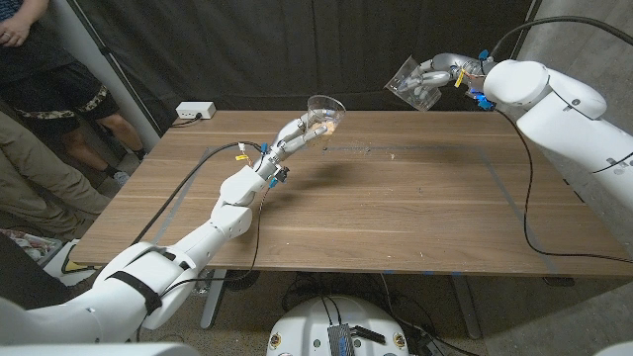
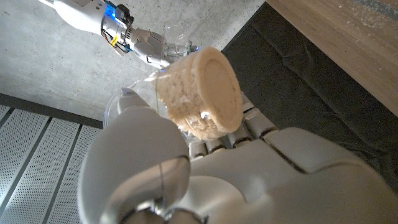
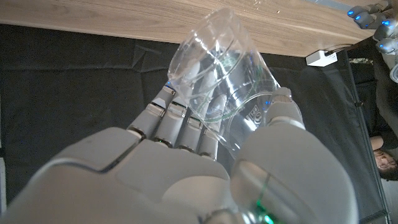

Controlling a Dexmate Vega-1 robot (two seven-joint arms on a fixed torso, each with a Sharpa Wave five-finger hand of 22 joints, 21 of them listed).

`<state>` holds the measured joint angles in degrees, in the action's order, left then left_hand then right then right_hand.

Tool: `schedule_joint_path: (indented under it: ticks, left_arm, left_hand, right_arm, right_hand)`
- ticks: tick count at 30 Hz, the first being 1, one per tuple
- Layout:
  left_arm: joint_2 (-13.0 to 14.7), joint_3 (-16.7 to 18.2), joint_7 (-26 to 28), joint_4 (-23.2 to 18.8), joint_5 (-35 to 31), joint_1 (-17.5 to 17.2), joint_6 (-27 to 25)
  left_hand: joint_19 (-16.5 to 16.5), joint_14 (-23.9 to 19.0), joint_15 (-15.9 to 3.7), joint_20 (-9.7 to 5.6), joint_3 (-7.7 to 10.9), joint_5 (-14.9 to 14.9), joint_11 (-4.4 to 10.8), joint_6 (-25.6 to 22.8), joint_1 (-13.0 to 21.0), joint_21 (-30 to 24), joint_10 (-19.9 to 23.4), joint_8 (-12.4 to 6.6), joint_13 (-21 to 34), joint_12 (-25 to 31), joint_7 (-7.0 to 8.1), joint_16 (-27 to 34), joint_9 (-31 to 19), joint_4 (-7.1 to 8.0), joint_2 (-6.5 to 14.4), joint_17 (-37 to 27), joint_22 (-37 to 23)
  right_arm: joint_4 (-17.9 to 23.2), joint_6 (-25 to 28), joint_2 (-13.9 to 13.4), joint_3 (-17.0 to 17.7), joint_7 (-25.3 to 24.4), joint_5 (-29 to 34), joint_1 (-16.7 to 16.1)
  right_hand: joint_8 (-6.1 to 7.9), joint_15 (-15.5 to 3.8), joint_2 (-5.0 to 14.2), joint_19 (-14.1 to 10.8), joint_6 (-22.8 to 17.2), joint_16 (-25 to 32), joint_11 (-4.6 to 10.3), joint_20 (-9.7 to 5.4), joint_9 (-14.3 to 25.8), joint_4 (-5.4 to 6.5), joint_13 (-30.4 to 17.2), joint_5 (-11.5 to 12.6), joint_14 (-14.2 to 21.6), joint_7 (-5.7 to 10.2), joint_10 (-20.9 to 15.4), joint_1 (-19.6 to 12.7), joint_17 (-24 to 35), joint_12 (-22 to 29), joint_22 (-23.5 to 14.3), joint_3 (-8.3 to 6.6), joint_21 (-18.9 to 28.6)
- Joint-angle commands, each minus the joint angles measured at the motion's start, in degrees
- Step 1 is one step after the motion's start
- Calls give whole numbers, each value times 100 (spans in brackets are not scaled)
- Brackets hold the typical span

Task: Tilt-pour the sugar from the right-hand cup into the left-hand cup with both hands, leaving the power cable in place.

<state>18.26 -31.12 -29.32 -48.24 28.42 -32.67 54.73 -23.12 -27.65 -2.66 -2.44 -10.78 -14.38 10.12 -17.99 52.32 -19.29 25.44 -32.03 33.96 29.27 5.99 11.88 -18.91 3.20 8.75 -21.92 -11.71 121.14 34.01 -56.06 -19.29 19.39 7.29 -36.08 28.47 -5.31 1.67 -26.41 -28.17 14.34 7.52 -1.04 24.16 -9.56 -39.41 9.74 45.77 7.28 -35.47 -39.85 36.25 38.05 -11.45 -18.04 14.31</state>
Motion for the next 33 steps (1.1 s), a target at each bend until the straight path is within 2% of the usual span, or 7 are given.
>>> schedule_joint_path:
  ticks: [1,8,19,33]
  left_arm:
    - [229,-60,390,-439,60,-175,-147]
    - [326,-61,592,-533,33,-228,-130]
    - [371,-92,894,-586,-64,-244,-55]
    - [374,-140,1209,-793,-56,-316,-236]
  left_hand:
    - [-60,-38,-857,-214,-15,19,-9,-43,17,-40,51,-35,13,30,-16,-16,-16,27,-6,-22,-20]
    - [-94,-68,-864,-226,-17,20,-14,-62,10,-54,78,-47,7,43,-6,-9,-14,36,-12,-20,-18]
    - [-116,-86,-873,-230,-16,20,9,-69,9,-64,75,-53,3,47,-17,-12,-5,44,-17,-15,-15]
    - [-121,-85,-854,-232,-17,20,5,-52,-5,-66,50,-48,-6,41,-14,-21,8,64,-17,-10,-11]
  right_arm:
    - [-191,-306,150,308,-916,-603,-590]
    - [-483,-994,346,328,-1601,-716,-948]
    - [-1065,-1868,747,510,-2341,-1212,-1357]
    - [-1406,-2613,916,677,-2866,-1639,-1713]
  right_hand:
    - [28,-825,229,-82,-150,46,28,-8,27,93,-24,32,70,80,-100,-156,37,23,-16,-137,40]
    - [45,-822,223,-105,-183,42,28,-11,38,89,-25,35,82,94,-109,-176,44,15,-16,-142,40]
    - [54,-824,227,-141,-192,44,-1,-35,54,90,-37,39,113,72,-124,-198,55,8,-15,-152,41]
    - [81,-820,235,-153,-243,39,1,-45,70,98,-38,42,131,52,-165,-216,64,5,-15,-161,34]
